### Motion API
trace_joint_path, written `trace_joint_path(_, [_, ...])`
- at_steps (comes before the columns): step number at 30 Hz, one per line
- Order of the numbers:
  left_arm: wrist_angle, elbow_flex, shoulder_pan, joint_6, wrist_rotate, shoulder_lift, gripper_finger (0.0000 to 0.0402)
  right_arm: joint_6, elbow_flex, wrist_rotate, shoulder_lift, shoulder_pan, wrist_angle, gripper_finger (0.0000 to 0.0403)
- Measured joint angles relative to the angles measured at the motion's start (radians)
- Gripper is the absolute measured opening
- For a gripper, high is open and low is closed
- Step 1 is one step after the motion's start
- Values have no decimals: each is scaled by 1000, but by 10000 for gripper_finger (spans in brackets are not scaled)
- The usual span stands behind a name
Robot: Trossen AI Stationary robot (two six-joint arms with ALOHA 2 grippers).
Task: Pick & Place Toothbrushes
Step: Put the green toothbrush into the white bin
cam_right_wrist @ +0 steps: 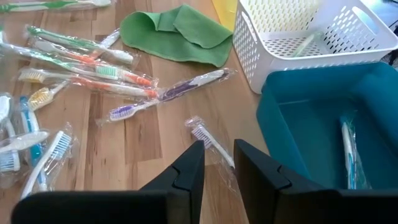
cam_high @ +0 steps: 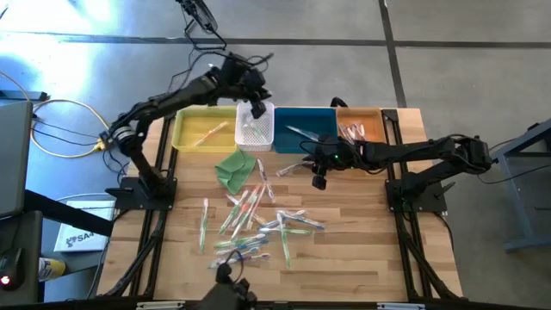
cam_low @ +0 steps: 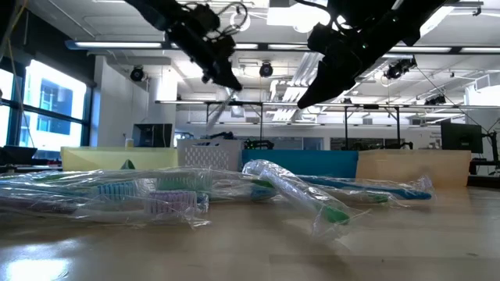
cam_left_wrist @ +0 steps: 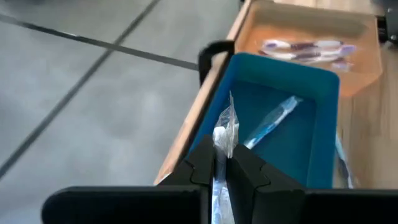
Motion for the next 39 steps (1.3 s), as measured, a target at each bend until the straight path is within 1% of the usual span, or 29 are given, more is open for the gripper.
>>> trace_joint_path(3, [21, 0, 3, -37, 11, 58, 16, 1, 0, 0, 0, 0, 0, 79])
trace_joint_path(7, [-1, 0, 4, -77, 3, 119, 17, 1, 0, 0, 0, 0, -2, 79])
trace_joint_path(13, [8, -1, 3, -108, 3, 173, 17, 0, 0, 0, 0, 0, -9, 79])
trace_joint_path(19, [3, -1, 4, -109, -33, 193, 17, -1, 0, -1, 0, 0, -15, 79])
trace_joint_path(25, [-26, -1, 4, -109, -144, 195, 17, -1, 0, -1, 0, 0, -15, 79])
trace_joint_path(33, [-53, -1, 2, -122, -168, 195, 18, -2, 0, -1, 0, 0, -15, 79])
trace_joint_path(36, [-51, -1, -5, -109, -188, 195, 34, -2, 0, -1, 0, 0, -15, 79])
trace_joint_path(39, [-50, -1, -5, -109, -211, 195, 73, -2, 0, -1, 0, 0, -15, 79])
